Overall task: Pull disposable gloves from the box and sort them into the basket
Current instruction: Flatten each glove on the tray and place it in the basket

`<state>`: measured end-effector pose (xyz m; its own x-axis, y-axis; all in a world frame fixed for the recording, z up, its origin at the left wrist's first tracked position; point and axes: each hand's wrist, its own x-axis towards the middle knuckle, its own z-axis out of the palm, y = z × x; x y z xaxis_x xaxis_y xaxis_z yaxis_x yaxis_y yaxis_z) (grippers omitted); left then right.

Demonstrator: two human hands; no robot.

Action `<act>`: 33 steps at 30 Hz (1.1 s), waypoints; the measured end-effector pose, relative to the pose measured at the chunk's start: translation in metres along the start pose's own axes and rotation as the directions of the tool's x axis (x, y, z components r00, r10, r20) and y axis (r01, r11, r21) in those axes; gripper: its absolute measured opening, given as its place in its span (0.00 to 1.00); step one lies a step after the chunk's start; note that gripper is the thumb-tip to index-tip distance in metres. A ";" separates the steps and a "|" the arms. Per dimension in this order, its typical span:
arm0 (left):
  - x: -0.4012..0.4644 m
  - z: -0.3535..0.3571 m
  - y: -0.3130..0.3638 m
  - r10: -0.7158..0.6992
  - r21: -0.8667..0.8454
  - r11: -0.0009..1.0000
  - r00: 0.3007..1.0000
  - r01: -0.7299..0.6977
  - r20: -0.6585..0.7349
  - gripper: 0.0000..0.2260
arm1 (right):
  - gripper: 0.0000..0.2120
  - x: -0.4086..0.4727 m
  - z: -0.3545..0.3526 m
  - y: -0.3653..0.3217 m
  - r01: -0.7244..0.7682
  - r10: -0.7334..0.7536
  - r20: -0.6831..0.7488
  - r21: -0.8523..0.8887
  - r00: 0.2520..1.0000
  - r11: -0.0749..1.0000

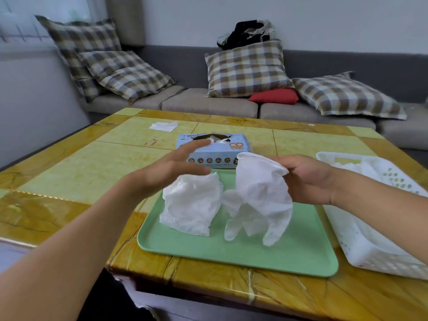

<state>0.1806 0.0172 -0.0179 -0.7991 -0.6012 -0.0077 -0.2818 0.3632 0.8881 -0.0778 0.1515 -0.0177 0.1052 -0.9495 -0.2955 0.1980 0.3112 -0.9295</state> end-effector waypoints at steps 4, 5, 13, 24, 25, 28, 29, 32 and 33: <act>0.015 0.065 0.034 0.004 -0.262 0.965 0.996 0.020 0.092 0.25 | 0.25 -0.007 0.002 -0.001 -0.035 0.028 0.059 0.125 0.998 0.992; 0.019 0.073 0.039 -0.018 -0.272 0.962 0.997 0.036 0.069 0.21 | 0.31 -0.008 0.001 -0.002 -0.049 0.037 0.075 0.168 0.996 0.985; 0.033 0.084 0.038 -0.120 -0.392 0.912 0.992 0.122 0.028 0.13 | 0.18 -0.024 -0.008 0.008 0.044 -0.050 -0.141 -0.050 0.989 0.998; 0.055 0.080 0.032 -0.344 -0.365 0.862 0.935 0.352 0.090 0.14 | 0.15 -0.004 -0.027 0.012 -0.016 0.029 -0.360 0.037 0.933 0.999; 0.057 0.078 0.032 -0.358 -0.365 0.856 0.929 0.366 0.094 0.12 | 0.16 -0.001 -0.029 0.013 -0.014 0.025 -0.377 0.033 0.926 0.999; 0.065 0.073 0.025 -0.413 -0.334 0.843 0.905 0.423 0.103 0.11 | 0.16 0.006 -0.031 0.015 -0.053 0.037 -0.401 -0.028 0.915 0.998; 0.068 0.072 0.022 -0.434 -0.319 0.837 0.894 0.445 0.109 0.12 | 0.15 0.008 -0.032 0.016 -0.085 0.056 -0.393 -0.057 0.918 0.995; 0.076 0.075 0.012 -0.509 -0.270 0.811 0.854 0.518 0.109 0.11 | 0.11 0.012 -0.034 0.019 -0.192 0.130 -0.396 -0.120 0.909 0.974; 0.078 0.076 0.009 -0.515 -0.266 0.815 0.854 0.515 0.075 0.11 | 0.11 0.014 -0.033 0.019 -0.204 0.135 -0.420 -0.124 0.898 0.971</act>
<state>0.0751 0.0274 -0.0459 -0.5774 -0.6468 -0.4983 -0.4995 -0.2030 0.8422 -0.1051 0.1429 -0.0465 -0.2879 -0.8268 -0.4832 0.0498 0.4910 -0.8698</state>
